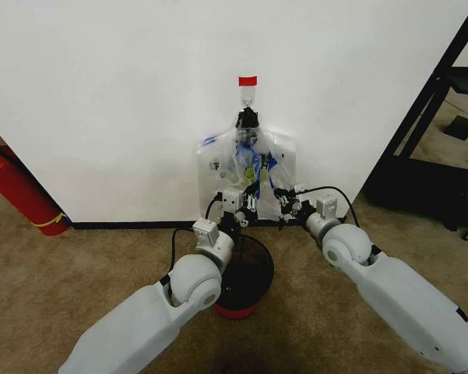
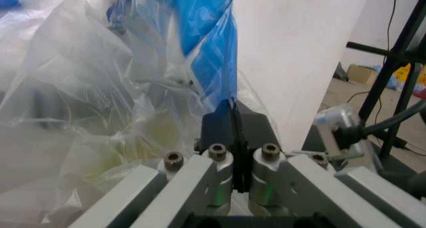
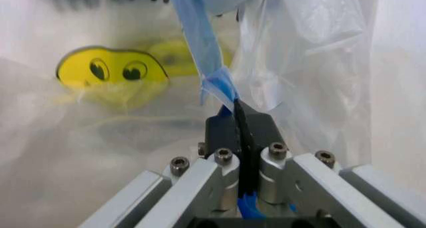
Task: Pick up the garbage bag from the wall and place it over the trash bin.
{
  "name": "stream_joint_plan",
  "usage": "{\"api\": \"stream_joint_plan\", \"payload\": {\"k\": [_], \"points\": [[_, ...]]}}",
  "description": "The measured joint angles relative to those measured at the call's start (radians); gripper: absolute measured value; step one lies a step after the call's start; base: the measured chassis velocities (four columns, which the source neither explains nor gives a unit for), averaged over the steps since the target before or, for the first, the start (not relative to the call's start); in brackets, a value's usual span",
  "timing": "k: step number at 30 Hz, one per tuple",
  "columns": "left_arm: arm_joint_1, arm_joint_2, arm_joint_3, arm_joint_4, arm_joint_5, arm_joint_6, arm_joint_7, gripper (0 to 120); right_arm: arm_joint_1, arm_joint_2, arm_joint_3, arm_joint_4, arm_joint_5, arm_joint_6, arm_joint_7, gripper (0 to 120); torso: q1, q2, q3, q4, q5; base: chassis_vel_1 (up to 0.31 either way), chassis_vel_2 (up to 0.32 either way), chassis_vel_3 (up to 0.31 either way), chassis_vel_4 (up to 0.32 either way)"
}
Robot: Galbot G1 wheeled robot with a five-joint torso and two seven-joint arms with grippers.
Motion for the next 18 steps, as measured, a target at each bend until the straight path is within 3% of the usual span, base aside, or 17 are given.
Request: {"api": "stream_joint_plan", "payload": {"k": [10,14,18], "points": [[0.020,0.013,-0.035,-0.009,-0.001,-0.006,-0.001,0,-0.148,0.019,0.159,0.105,0.065,0.109,-0.001,0,0.000,0.000,0.000,-0.0002,-0.0001,0.000,0.000,0.000,0.000],[0.081,0.058,-0.107,-0.050,-0.011,-0.012,0.000,0,-0.265,0.030,0.297,0.199,0.141,0.166,-0.033,0,0.000,0.000,0.000,0.0000,-0.0001,0.000,0.000,0.000,0.000],[0.143,0.093,-0.146,-0.087,-0.015,-0.024,0.008,0,-0.334,0.025,0.365,0.252,0.168,0.178,-0.052,0,0.000,0.000,0.000,-0.0001,-0.0001,0.000,0.000,0.000,0.000]]}}
